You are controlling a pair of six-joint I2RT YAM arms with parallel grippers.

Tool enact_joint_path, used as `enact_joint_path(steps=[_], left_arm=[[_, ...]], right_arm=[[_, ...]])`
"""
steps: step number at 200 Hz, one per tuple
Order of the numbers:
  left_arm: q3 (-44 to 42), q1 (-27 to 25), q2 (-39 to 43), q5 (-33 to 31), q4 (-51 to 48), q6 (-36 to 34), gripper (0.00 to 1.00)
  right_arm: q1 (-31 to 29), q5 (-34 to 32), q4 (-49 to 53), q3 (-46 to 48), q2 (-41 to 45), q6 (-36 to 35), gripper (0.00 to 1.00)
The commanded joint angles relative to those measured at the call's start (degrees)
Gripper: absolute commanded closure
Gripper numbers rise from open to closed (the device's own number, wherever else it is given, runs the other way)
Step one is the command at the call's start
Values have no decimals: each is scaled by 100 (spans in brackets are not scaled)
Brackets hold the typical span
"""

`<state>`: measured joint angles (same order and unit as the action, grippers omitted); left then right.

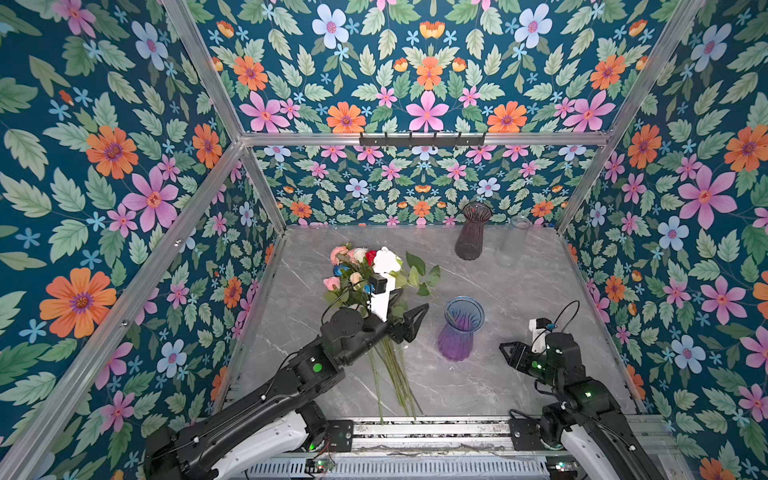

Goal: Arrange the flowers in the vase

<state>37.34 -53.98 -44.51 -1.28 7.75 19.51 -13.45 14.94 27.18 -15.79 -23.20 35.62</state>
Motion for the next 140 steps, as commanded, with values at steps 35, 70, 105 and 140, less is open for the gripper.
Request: enact_joint_path(steps=[35, 70, 105, 140], left_arm=[[-394, 10, 1010, -1210, -1173, 139, 0], [-808, 14, 1611, -1857, -1324, 283, 7], [-1116, 19, 2023, -2564, -1767, 667, 17], [-1175, 95, 1762, -2438, -1959, 816, 20]], right_arm=[[-8, -39, -91, -31, -16, -5, 52], [-11, -30, -114, -38, -58, -8, 52], [-8, -77, -99, -38, -68, 14, 52], [-8, -25, -129, -43, -94, -6, 52]])
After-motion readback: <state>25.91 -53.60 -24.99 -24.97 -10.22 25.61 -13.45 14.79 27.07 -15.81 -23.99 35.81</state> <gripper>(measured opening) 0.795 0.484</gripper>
